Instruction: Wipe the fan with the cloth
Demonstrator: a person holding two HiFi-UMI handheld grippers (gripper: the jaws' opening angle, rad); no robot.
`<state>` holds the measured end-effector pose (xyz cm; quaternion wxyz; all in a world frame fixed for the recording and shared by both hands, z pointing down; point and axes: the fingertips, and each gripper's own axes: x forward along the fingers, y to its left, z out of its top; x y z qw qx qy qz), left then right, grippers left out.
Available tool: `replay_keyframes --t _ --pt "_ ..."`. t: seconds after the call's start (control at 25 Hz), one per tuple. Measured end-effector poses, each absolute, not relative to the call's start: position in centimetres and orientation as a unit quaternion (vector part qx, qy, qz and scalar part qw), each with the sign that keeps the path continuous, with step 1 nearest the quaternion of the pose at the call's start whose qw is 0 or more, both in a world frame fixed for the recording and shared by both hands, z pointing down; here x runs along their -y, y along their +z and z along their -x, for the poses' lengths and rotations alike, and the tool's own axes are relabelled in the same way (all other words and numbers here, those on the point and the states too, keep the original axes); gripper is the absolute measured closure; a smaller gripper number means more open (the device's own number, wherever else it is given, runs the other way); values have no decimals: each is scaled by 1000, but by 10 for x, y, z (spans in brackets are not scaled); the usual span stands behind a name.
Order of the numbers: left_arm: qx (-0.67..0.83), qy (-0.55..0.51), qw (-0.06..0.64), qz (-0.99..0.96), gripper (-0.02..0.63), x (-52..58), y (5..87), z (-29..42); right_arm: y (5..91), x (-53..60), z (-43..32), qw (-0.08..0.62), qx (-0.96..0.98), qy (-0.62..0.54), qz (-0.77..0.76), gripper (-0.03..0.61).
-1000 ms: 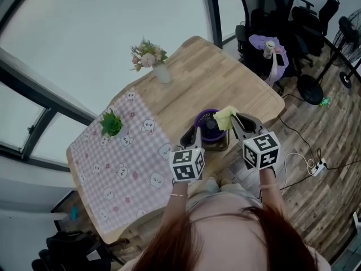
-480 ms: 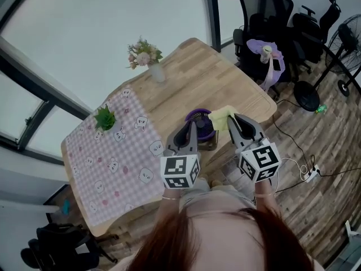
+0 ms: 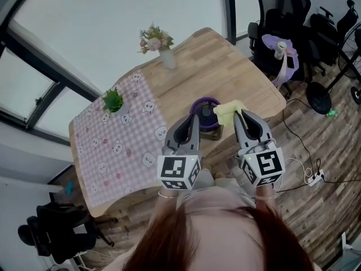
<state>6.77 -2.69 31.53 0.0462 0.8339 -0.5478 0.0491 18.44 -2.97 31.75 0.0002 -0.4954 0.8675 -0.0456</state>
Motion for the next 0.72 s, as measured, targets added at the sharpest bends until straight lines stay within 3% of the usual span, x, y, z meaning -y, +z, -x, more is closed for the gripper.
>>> replay_keyframes --t 0.72 --pt "538 50 18 -841 598 3 301 -60 303 22 -172 11 -875 -20 484 552"
